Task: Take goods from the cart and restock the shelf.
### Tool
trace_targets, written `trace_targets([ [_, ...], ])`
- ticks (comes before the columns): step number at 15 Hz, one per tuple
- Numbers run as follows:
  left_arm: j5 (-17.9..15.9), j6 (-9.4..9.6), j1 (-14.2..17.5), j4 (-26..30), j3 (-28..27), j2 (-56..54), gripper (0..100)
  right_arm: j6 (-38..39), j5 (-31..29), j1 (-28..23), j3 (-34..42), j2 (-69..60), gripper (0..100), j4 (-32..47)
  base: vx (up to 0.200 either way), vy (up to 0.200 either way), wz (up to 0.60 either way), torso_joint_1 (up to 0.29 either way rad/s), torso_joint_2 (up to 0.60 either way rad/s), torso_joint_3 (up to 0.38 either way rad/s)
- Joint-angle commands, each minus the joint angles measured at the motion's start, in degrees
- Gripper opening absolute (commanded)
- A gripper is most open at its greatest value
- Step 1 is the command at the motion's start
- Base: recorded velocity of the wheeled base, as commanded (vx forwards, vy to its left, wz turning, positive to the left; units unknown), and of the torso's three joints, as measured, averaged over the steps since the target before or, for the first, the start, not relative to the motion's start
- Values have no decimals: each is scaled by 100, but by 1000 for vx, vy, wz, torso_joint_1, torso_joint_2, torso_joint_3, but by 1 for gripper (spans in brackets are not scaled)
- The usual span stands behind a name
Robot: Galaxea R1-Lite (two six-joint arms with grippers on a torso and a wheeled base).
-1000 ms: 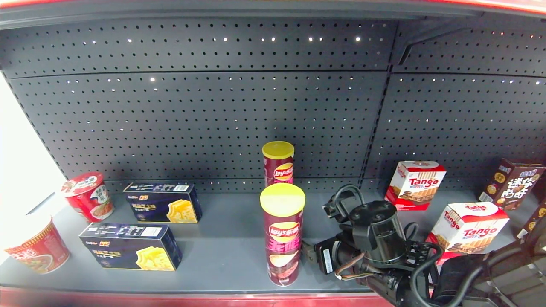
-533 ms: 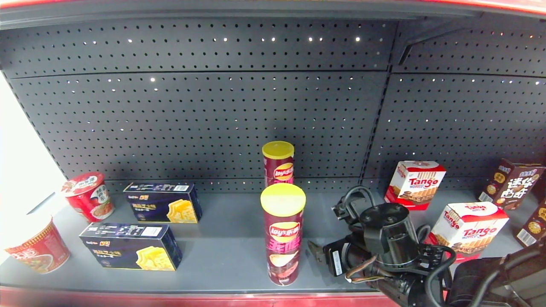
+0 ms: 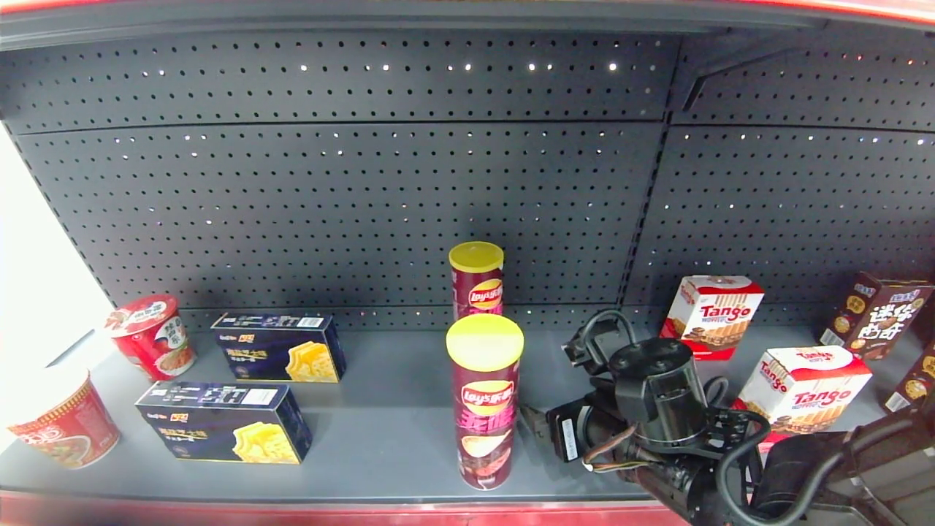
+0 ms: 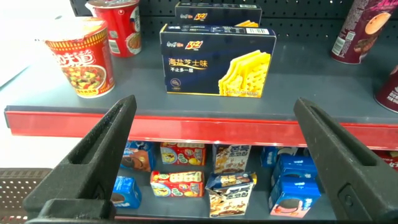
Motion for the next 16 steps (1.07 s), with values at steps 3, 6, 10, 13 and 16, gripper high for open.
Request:
trace_targets([
  [3, 2, -2, 0, -1, 1, 9, 100, 6, 23, 78, -9, 60, 100, -3, 0, 0, 0, 0, 0, 0],
  [6, 2, -2, 0, -1, 1, 9, 100, -12, 23, 157, -35, 122, 100, -3, 0, 0, 0, 0, 0, 0],
  [10, 2, -2, 0, -1, 1, 9, 100, -21, 23, 227, -62, 139, 100, 6, 0, 0, 0, 0, 0, 0],
  [13, 2, -2, 0, -1, 1, 9, 100, -3, 14, 201, -9, 131, 100, 6, 0, 0, 0, 0, 0, 0],
  [16, 2, -2, 0, -1, 1, 9, 100, -12, -21, 43, 52, 25, 100, 6, 0, 0, 0, 0, 0, 0],
])
